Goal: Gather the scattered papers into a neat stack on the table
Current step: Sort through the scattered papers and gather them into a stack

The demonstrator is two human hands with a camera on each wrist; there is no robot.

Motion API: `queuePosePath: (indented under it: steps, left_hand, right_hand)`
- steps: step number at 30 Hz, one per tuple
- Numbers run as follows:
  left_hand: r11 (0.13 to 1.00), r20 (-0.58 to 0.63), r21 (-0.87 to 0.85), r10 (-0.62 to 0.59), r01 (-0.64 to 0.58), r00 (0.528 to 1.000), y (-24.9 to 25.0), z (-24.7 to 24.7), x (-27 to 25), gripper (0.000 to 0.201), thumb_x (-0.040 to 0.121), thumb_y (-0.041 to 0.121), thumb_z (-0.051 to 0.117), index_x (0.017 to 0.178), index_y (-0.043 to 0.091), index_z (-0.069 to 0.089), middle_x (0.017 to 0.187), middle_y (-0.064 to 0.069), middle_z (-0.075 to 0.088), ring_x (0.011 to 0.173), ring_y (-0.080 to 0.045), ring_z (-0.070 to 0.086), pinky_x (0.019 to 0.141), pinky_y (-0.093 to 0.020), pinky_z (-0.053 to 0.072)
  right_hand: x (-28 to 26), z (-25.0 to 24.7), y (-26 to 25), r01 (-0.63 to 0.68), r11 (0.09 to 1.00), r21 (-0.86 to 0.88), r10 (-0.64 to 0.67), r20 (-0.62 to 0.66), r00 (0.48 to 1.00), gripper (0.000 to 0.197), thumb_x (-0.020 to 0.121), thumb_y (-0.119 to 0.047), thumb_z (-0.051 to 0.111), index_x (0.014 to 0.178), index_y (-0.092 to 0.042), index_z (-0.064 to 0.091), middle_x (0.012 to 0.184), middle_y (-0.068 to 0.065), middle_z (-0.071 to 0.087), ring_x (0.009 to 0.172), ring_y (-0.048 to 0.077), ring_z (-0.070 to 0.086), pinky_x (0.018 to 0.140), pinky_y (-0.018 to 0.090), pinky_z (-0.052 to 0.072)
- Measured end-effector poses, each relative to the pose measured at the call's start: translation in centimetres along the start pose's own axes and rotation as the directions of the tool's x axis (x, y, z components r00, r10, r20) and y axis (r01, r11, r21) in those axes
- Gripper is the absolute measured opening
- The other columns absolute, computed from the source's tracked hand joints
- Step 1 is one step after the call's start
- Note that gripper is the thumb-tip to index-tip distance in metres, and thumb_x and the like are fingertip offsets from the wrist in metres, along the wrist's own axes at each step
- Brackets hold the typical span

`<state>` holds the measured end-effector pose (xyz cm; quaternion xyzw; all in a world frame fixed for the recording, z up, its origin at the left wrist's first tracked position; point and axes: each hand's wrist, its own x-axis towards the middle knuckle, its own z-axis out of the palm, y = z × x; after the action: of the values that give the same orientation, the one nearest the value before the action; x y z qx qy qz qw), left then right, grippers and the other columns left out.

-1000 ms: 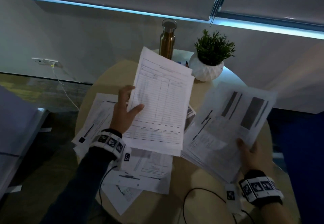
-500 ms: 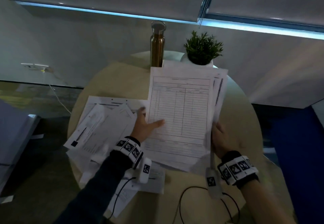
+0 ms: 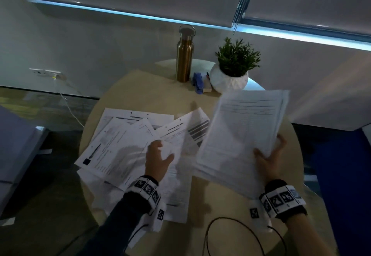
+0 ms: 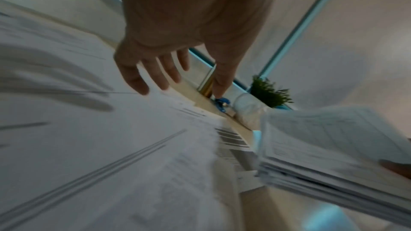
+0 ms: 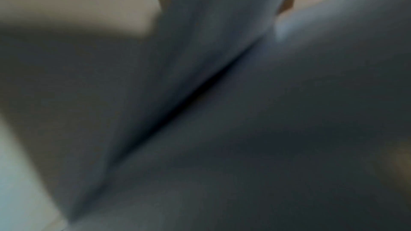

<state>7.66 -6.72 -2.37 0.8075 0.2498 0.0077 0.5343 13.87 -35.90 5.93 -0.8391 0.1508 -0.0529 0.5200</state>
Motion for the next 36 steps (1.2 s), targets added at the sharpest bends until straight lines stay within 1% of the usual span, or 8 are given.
queuePosePath:
  steps: [6,13,16,19,22,25,30,36]
  left_hand:
    - [0.861,-0.377,0.160,-0.398,0.482,0.836,-5.4,-5.9,-3.0,0.086,0.061,0.018,0.083,0.131,0.011,0.033,0.141,-0.022,0.025,0.125,-0.046,0.031,0.100,-0.060,0.033]
    - [0.622,-0.381,0.005,-0.723,0.783,0.577,-9.0,-9.8,-6.3,0.110,0.058,0.037,0.085,0.141,0.005,0.019,0.141,-0.020,0.021,0.128,-0.043,0.029,0.100,-0.056,0.038]
    - [0.633,-0.374,0.054,-0.704,0.772,0.603,-9.8,-10.2,-6.6,0.107,0.059,0.040,0.083,0.141,0.011,0.021,0.143,-0.018,0.020,0.127,-0.045,0.031,0.099,-0.060,0.039]
    - [0.686,-0.378,-0.021,-0.679,0.727,0.629,-10.2,-10.0,-6.3,0.101,0.062,0.030,0.083,0.141,0.005,0.026,0.139,-0.024,0.030,0.121,-0.046,0.042,0.094,-0.054,0.044]
    - [0.758,-0.377,-0.153,-0.638,0.634,0.671,-11.4,-9.7,-6.0,0.084,0.059,0.025,0.079,0.131,0.005,0.039,0.124,-0.024,0.050,0.105,-0.042,0.056,0.083,-0.056,0.053]
    - [0.777,-0.359,-0.262,-0.629,0.573,0.689,-11.1,-9.4,-6.0,0.053,0.077,0.003,0.068,0.125,-0.001,0.044,0.116,-0.020,0.054,0.097,-0.033,0.056,0.083,-0.043,0.050]
    - [0.813,-0.373,-0.379,-0.572,0.443,0.730,-9.5,-8.7,-6.4,0.060,0.076,-0.003,0.068,0.130,0.000,0.041,0.113,-0.009,0.054,0.098,-0.026,0.055,0.087,-0.040,0.046]
    - [0.829,-0.238,-0.397,-0.508,0.394,0.828,-8.1,-7.9,-5.3,0.051,0.072,0.000,0.074,0.119,0.000,0.055,0.107,-0.010,0.063,0.103,-0.030,0.060,0.080,-0.034,0.050]
  right_hand:
    - [8.9,-3.4,3.0,-0.033,0.923,-0.384,0.030,-0.014,0.999,0.092,0.070,-0.023,0.062,0.120,-0.074,0.003,0.140,0.004,0.048,0.119,0.035,0.053,0.097,0.060,0.044]
    - [13.4,1.5,5.8,0.048,0.780,-0.624,0.203,0.325,0.924,0.057,0.081,0.007,0.058,0.122,-0.032,0.053,0.137,0.025,0.044,0.115,0.042,0.050,0.086,0.040,0.046]
    - [11.8,4.3,6.1,-0.107,0.559,-0.822,0.379,0.139,0.915,0.055,0.085,-0.011,0.060,0.135,-0.024,0.043,0.150,0.027,0.015,0.135,0.044,0.024,0.108,0.050,0.030]
    - [7.6,8.3,4.1,0.127,0.473,-0.872,0.087,0.190,0.978,0.051,0.085,-0.024,0.060,0.133,-0.018,0.041,0.151,0.022,0.013,0.138,0.041,0.015,0.110,0.057,0.022]
    - [2.3,12.8,2.3,0.337,0.645,-0.686,0.119,0.525,0.843,0.057,0.084,-0.041,0.060,0.127,-0.006,0.048,0.131,0.017,0.044,0.120,0.034,0.044,0.098,0.046,0.040]
    - [-1.7,16.3,2.3,-0.033,0.781,-0.624,0.460,0.538,0.706,0.118,0.047,-0.063,0.081,0.136,0.001,0.037,0.119,0.016,0.053,0.106,0.028,0.057,0.092,0.046,0.052]
    - [-4.4,16.7,2.2,-0.058,0.866,-0.497,0.343,0.507,0.791,0.023,0.076,-0.018,0.074,0.084,0.000,0.060,0.082,0.015,0.060,0.086,0.032,0.061,0.071,0.035,0.050]
    - [-7.0,12.2,4.0,-0.320,0.866,-0.385,0.473,0.418,0.776,0.025,0.077,-0.010,0.072,0.059,0.000,0.058,0.072,0.019,0.064,0.060,0.028,0.062,0.072,0.049,0.059]
